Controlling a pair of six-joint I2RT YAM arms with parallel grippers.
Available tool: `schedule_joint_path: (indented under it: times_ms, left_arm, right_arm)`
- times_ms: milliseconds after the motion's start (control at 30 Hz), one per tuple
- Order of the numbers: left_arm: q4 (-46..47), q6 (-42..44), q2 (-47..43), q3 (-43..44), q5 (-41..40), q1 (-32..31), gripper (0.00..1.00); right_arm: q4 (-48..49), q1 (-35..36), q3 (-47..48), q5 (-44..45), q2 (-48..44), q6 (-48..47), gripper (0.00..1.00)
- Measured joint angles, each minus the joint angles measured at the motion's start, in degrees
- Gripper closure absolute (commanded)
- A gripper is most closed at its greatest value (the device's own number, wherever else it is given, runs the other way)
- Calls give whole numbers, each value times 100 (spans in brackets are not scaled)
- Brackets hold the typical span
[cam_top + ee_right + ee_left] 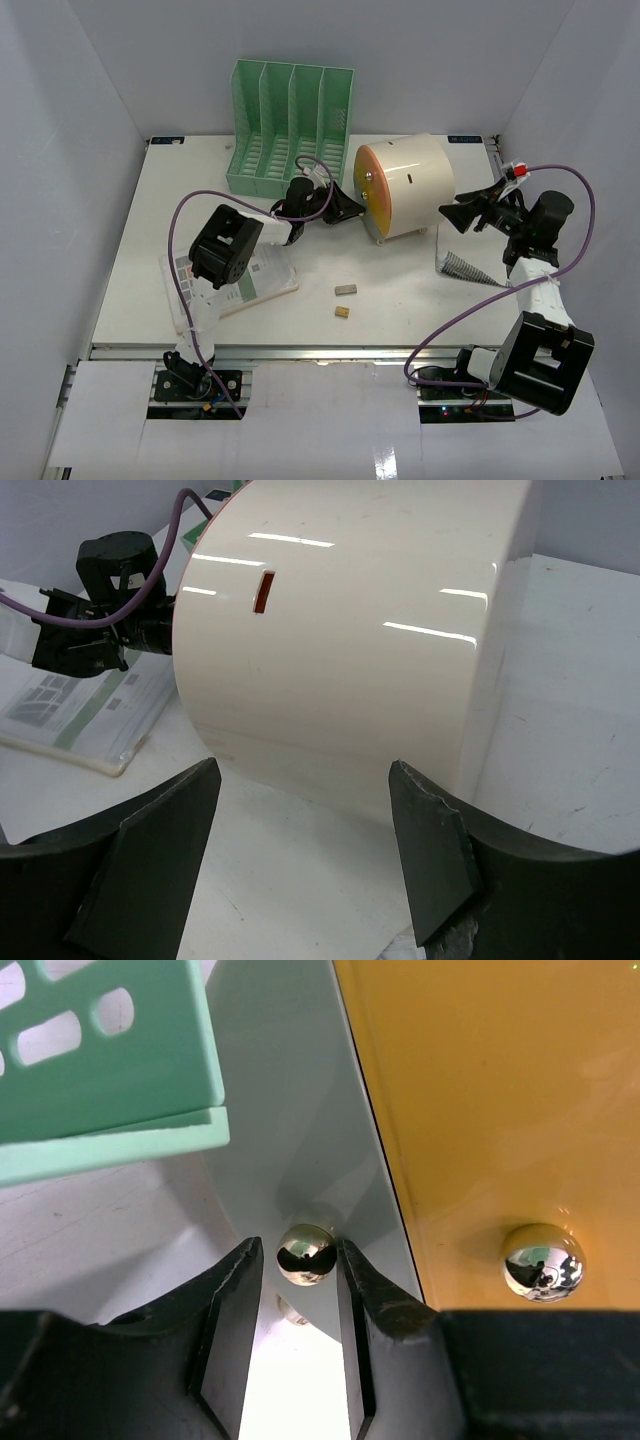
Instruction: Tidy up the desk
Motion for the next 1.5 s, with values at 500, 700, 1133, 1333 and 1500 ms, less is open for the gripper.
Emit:
schedule_joint_path:
  times_ms: [500,700,1133,1333,1500]
  left_arm:
    - [914,-259,-354,-1025,33,11,82]
    - [814,20,-1215,-2116,102,11,82]
    - [664,446,-2029,-3140,458,392,82]
    - [624,531,-2294,-3441,541,422,51]
    - [362,693,-2443,-3508,539,422,2]
  right_arm:
    - [77,-120,-9,-9,-5,7,26]
    - [48,-237,-101,-42,-127,50,26]
    - [-2472,278,261,-394,-1511,-2322,21]
    - [-3512,2083,763,1060,-1781,-3390,17]
    - [-3982,3116,1060,2090,-1593,-3772,16]
